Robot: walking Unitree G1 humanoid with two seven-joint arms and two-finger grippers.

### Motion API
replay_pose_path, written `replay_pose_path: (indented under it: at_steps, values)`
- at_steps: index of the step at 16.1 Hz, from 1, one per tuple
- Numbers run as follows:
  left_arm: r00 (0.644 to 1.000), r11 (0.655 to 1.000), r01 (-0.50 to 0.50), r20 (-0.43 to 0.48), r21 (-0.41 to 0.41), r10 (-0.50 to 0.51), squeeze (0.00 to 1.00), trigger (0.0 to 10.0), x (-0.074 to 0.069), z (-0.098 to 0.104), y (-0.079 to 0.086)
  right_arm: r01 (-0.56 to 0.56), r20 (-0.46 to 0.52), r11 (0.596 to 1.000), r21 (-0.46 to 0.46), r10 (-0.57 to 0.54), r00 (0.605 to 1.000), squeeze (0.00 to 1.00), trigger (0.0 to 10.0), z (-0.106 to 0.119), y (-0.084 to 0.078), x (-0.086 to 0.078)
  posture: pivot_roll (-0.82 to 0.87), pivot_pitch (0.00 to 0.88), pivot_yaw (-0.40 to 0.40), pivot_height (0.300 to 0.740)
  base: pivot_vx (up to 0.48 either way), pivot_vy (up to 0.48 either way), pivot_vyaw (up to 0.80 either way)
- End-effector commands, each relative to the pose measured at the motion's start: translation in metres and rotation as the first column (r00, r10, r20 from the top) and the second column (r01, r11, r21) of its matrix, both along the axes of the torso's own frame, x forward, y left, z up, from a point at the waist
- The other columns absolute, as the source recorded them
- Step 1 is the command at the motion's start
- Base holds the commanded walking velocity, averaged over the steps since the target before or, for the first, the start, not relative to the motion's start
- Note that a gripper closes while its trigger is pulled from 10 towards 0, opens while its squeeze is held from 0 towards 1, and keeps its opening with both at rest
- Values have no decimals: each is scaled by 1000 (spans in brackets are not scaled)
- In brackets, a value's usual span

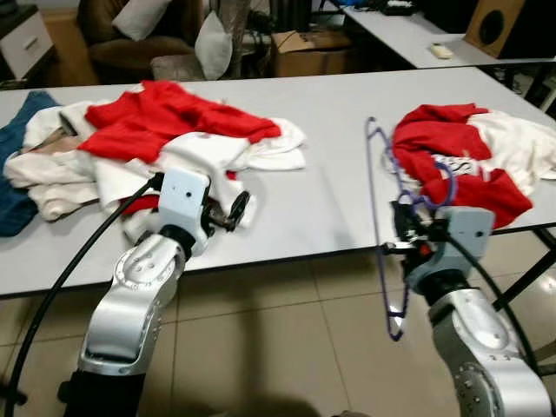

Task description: Hang hanger

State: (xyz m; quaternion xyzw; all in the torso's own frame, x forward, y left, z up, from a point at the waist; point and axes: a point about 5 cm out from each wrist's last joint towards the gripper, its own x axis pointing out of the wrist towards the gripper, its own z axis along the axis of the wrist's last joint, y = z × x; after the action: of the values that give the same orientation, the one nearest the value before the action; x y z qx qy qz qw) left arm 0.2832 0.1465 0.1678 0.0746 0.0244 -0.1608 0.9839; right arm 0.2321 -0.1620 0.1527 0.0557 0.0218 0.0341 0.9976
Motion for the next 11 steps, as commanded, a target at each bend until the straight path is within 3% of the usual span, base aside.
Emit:
replay_pose_path:
  at_steps: [1, 7, 10, 11]
  values:
    - [1000, 1000, -11, 1, 3, 11, 0, 10000, 2, 0, 3, 12, 0, 1000, -8, -12, 1000, 0, 10000, 1, -1, 3, -137, 0, 24, 740, 0, 285, 0]
    - [1000, 1000, 11, -12, 9, -11, 0, 10000, 2, -3, 0, 3, -21, 1000, -7, -4, 1000, 0, 10000, -2, 2, -2, -138, 0, 35, 740, 0, 290, -760]
    - [1000, 1000, -4, 19, 22, 4, 0, 10000, 6, 0, 2, -22, -18, 999, -36, 21, 1000, 0, 10000, -1, 6, -2, -148, 0, 41, 740, 0, 96, 0]
    - [1000, 999, -24, 19, 37, 23, 0, 10000, 6, 0, 2, -29, -18, 999, -46, 28, 999, 0, 10000, -1, 6, -3, -142, 0, 40, 740, 0, -480, 0]
